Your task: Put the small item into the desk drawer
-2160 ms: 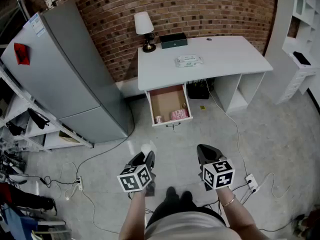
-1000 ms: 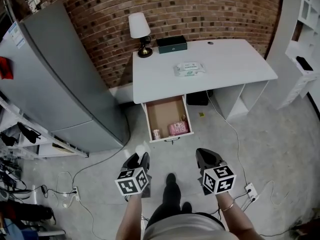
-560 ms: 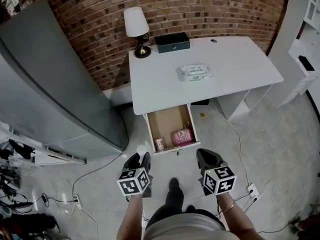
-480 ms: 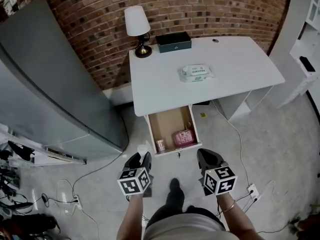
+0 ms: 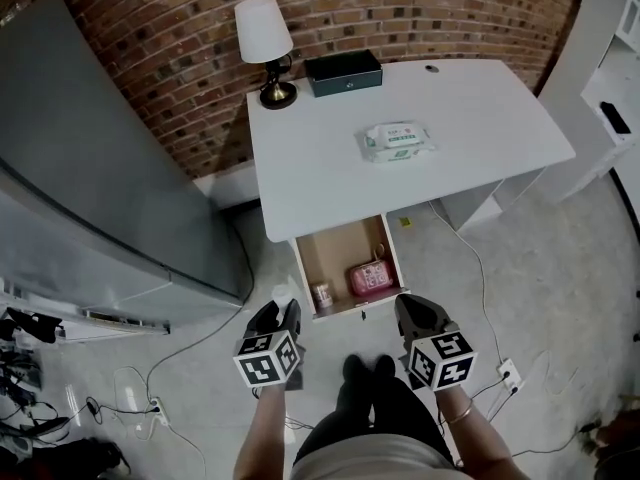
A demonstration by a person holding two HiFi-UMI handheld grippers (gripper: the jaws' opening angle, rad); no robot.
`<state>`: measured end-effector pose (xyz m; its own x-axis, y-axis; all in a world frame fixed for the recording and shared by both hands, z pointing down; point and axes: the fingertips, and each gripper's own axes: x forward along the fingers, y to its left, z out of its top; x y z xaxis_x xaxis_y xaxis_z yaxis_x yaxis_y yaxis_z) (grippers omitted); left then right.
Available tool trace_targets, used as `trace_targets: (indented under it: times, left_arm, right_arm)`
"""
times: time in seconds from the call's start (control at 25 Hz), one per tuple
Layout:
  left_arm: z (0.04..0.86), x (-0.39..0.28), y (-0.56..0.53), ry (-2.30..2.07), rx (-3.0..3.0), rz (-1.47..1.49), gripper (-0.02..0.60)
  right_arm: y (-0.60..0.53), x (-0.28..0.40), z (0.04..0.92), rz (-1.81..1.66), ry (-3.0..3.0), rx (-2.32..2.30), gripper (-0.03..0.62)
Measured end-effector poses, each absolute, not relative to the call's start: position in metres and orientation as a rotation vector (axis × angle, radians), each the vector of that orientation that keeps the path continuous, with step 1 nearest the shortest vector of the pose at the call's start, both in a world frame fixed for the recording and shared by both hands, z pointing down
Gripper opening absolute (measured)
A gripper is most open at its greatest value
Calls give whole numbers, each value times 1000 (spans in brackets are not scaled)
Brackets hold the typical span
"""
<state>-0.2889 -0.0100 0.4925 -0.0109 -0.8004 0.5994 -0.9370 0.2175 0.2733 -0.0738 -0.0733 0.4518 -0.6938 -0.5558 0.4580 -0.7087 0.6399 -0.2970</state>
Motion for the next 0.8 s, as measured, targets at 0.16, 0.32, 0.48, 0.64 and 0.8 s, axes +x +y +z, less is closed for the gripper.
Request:
trace_targets:
  times: [0.16, 0.32, 0.48, 0.64, 0.8]
  left_arm:
    - [505, -293, -32, -1814, 1619, 293, 172]
    - [521, -288, -60, -1777, 1640, 349, 172]
    - [540, -280, -88, -1727, 1666, 414, 172]
    - [566, -267, -117, -1671, 1695, 502, 172]
    - [597, -253, -142, -1612, 1714, 606, 172]
  right_arm:
    - [-87, -78, 464, 676, -2518, 1014, 8]
    - [-103, -75, 480, 711, -2493, 1025, 8]
    - [-118, -71, 494, 744, -2468, 1041, 8]
    - [-137, -62, 508, 762, -2448, 1068, 8]
    - [-152, -47, 523, 797, -2422, 1111, 8]
